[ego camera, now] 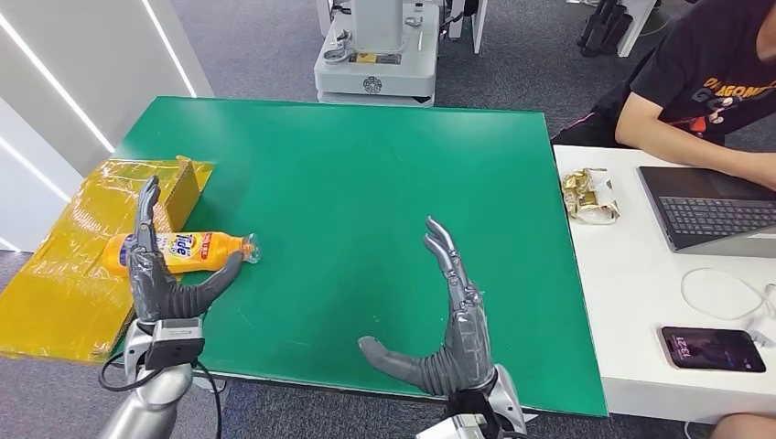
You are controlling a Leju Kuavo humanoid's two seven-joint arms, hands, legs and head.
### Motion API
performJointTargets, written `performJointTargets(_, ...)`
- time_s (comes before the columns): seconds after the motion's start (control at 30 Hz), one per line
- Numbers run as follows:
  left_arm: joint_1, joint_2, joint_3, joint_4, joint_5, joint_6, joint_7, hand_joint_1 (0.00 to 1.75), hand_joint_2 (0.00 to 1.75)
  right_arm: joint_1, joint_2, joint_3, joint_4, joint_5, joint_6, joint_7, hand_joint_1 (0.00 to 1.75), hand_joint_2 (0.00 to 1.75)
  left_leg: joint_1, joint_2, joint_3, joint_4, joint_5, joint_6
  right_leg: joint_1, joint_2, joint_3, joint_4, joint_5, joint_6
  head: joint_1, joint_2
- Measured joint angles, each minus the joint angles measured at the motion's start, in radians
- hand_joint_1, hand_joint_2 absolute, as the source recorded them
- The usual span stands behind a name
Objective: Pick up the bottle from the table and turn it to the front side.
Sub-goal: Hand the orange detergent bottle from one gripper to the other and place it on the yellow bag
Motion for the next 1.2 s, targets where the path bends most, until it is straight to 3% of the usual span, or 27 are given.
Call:
performJointTargets(0.23,-0.040,-0.136,-0.090,0.029,0.151,-0.048,-0.059,0.00,1.75,-0.001,0.002,0.007,0.000,-0.040,-0.043,-0.017,0.00,1.75,0.000,0.000,0.000,0.000,0.000,0.000,0.000,0.000,0.000,0.000,0.000,0.000,0.000,0.000)
performJointTargets(0.37,-0.022,-0.207,-0.105,0.017,0.246,-0.083,-0.063,0.00,1.75,-0.002,0.002,0.020,0.000,-0.059,-0.074,-0.030,0.00,1.75,0.000,0.001,0.000,0.000,-0.001,0.001,0.000,0.001,-0.001,0.000,-0.001,0.001,0.000,0.000)
performJointTargets(0.5,0.014,-0.246,-0.105,-0.001,0.253,-0.100,-0.064,0.00,1.75,-0.003,0.002,0.039,0.002,-0.070,-0.087,-0.034,0.00,1.75,0.000,0.001,-0.001,0.000,-0.002,0.001,0.000,0.001,-0.001,0.000,-0.002,0.000,0.000,0.000)
performJointTargets(0.73,0.088,-0.260,-0.102,-0.045,0.128,0.033,-0.064,0.00,1.75,-0.005,0.002,0.068,0.010,-0.093,-0.104,-0.039,0.00,1.75,0.000,0.000,-0.001,0.000,-0.002,0.001,0.000,0.001,-0.001,0.000,-0.002,0.000,0.000,0.000)
performJointTargets(1.2,0.166,-0.260,-0.100,-0.108,0.113,0.069,-0.064,0.00,1.75,0.010,-0.001,0.090,0.012,-0.093,-0.102,-0.030,0.00,1.75,0.000,0.000,0.000,0.000,-0.002,0.001,0.000,0.001,-0.001,0.000,-0.002,0.000,0.000,0.000)
